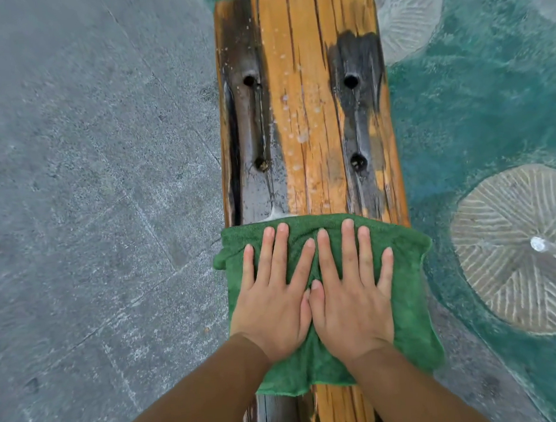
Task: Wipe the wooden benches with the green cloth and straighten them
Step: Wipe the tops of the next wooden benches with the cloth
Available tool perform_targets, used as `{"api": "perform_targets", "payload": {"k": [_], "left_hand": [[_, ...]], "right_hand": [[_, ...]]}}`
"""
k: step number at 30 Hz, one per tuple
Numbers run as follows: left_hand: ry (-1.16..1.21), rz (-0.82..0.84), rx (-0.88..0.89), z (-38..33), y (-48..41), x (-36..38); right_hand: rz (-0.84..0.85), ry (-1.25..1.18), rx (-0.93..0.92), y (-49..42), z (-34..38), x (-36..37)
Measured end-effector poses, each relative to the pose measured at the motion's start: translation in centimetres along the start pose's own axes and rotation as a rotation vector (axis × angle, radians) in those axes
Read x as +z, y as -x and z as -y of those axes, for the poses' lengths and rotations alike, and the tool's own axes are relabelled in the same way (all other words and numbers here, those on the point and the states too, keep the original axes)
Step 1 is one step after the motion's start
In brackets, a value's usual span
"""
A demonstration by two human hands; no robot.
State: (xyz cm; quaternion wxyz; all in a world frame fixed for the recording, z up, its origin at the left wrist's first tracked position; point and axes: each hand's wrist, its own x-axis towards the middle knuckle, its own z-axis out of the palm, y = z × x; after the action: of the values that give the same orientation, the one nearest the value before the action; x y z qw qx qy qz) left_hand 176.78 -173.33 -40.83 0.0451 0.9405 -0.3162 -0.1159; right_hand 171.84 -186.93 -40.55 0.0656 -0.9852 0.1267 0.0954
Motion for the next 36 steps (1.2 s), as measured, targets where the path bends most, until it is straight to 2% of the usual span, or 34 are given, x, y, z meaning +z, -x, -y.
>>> {"api": "perform_targets", "payload": {"k": [17, 36], "left_hand": [[0.029, -0.015, -0.016, 4.2, -10.0, -2.5], [0.074, -0.053, -0.02, 7.5, -17.8, -3.9]], "right_hand": [[-0.036, -0.02, 0.047, -10.9, 0.8, -1.8], [-0.044, -0.005, 0.021, -20.1, 1.2, -3.6]]}}
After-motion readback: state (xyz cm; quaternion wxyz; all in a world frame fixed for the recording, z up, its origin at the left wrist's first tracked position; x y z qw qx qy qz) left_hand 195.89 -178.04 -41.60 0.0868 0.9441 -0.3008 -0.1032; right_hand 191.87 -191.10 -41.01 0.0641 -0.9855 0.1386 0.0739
